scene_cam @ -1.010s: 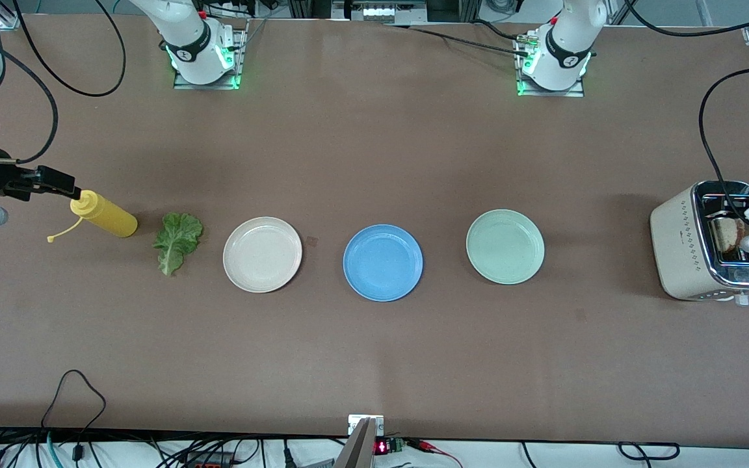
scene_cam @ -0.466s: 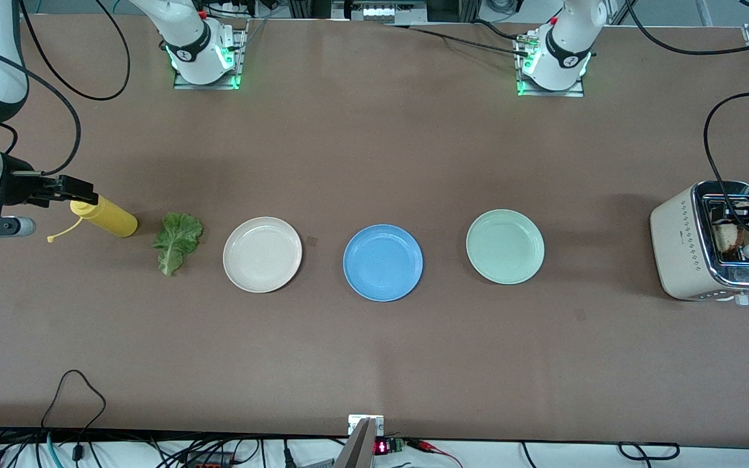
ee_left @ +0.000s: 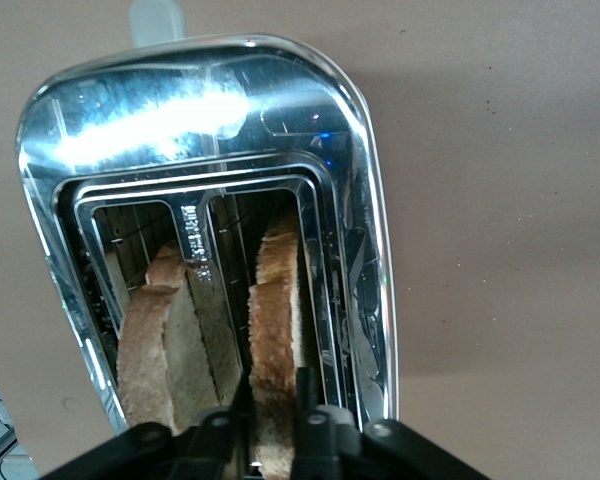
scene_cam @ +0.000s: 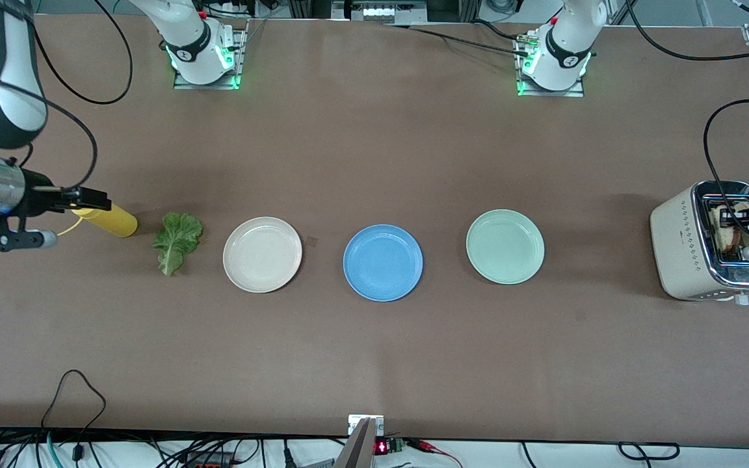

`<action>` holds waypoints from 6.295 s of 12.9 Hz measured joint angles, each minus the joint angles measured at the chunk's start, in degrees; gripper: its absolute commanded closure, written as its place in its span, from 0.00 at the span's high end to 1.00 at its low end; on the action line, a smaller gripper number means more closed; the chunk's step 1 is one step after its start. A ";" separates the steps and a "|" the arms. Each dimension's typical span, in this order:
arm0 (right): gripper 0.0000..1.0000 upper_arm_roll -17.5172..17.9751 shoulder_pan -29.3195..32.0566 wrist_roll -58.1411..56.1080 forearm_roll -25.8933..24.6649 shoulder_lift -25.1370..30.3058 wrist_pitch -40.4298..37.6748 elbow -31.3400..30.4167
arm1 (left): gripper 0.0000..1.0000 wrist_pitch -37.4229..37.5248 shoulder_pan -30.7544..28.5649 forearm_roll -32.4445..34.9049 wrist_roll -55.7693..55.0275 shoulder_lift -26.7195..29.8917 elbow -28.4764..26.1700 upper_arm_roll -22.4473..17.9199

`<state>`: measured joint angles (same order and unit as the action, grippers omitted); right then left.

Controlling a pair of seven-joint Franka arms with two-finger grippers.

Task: Make sandwich in blue plate with both arms
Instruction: 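Pull the bread up with the left gripper while the right gripper reaches the lettuce, then carry the bread toward the blue plate while the right gripper grasps the lettuce, then lay the bread on the blue plate, open the left gripper, withdraw, then carry the lettuce with the right gripper and lay it on the bread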

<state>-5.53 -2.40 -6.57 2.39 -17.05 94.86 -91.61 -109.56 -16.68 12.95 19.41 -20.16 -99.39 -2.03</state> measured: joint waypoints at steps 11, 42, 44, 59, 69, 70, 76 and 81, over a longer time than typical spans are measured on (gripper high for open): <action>1.00 0.10 -4.37 6.66 0.00 -7.52 36.17 -19.00 | 0.01 32.22 5.04 -0.03 1.50 3.02 21.35 5.30; 0.12 -0.39 -3.82 6.98 0.01 -15.22 44.94 -19.59 | 0.23 -8.06 30.08 -83.72 24.22 -30.27 14.32 12.51; 0.00 -0.38 -3.83 6.97 0.01 -15.23 44.94 -19.59 | 1.00 -8.61 30.49 -83.72 24.83 -31.09 14.13 12.51; 0.00 -0.12 -4.47 8.42 3.36 -13.18 26.38 -8.59 | 1.00 15.27 23.35 -23.85 10.95 -16.31 15.85 10.96; 0.00 0.84 -22.67 57.48 21.92 -15.77 20.24 4.19 | 1.00 22.20 19.46 -6.83 4.07 4.16 22.56 10.48; 0.00 0.88 -24.42 61.78 22.85 -17.67 23.71 5.23 | 1.00 23.52 18.92 -6.67 -0.07 4.61 23.40 10.40; 0.00 0.91 -31.07 75.77 32.84 -28.06 34.99 12.48 | 1.00 26.85 17.26 -6.70 -12.69 5.63 24.28 10.49; 0.00 0.92 -34.58 76.22 34.37 -33.81 43.27 12.86 | 1.00 27.23 17.07 -8.15 -14.57 6.26 24.34 10.68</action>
<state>-4.61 -36.98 69.65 36.76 -50.87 138.13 -78.76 -82.33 0.40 4.80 4.84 -13.90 -75.05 8.65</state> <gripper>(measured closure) 0.952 0.000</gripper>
